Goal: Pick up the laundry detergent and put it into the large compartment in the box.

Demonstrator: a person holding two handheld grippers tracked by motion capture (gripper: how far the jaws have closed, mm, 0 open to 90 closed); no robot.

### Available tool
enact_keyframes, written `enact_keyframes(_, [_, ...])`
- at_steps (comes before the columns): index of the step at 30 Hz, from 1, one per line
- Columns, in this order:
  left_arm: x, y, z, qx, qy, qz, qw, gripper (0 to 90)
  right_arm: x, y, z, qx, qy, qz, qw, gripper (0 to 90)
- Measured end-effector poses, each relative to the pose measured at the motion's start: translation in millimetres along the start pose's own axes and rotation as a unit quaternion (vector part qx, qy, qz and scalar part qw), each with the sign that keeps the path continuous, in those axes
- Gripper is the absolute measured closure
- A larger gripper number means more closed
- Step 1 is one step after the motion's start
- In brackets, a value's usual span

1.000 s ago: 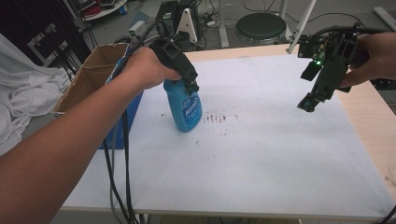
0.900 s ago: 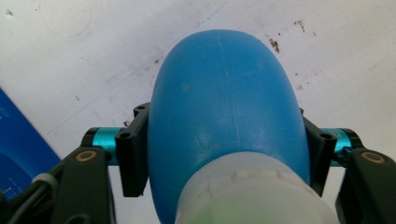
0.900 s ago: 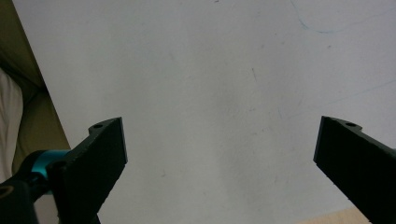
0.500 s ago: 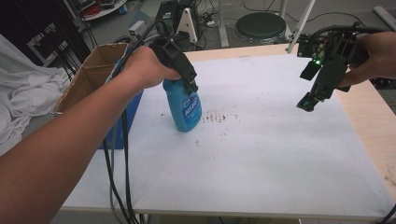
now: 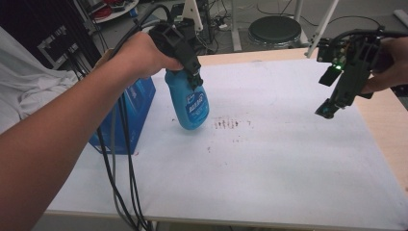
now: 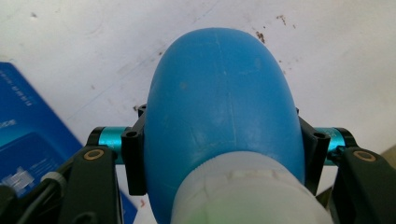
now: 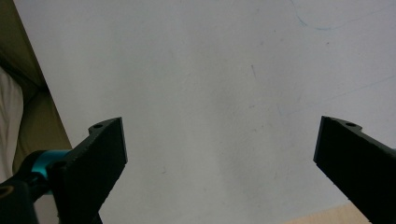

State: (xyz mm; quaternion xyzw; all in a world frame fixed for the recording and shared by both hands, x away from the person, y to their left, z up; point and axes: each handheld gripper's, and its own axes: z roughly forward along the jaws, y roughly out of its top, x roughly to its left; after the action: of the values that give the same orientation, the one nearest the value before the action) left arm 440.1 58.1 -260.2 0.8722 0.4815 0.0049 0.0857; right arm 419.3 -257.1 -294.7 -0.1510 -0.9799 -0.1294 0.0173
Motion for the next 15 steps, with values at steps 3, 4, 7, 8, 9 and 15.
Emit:
enact_keyframes(3, [3.5,-6.6,-23.8,-0.008,-0.003,0.0,1.0,37.5,0.8,-0.2,-0.5,0.0,0.0,-0.002,1.0,1.7])
enact_keyframes(4, [4.9,-8.9,-32.2,-0.013,-0.004,0.0,0.9999,37.5,1.0,-0.2,-0.6,0.0,0.0,-0.003,1.0,1.7])
enact_keyframes(7, [6.8,-11.9,-44.2,-0.018,-0.004,-0.001,0.9998,37.5,2.2,0.0,-0.9,0.0,0.0,-0.002,1.0,1.7])
enact_keyframes(8, [9.0,-14.7,-56.2,-0.024,-0.001,0.004,0.9997,37.5,2.3,0.1,-1.0,0.0,0.0,-0.003,1.0,1.7])
enact_keyframes(9, [10.1,-16.4,-63.1,-0.026,0.0,0.008,0.9996,37.5,3.0,0.3,-1.5,0.0,0.0,-0.004,1.0,1.7])
enact_keyframes(15, [19.3,-26.9,-99.5,-0.041,-0.005,0.024,0.9989,37.5,5.1,0.7,-2.3,0.0,-0.001,-0.003,1.0,1.7])
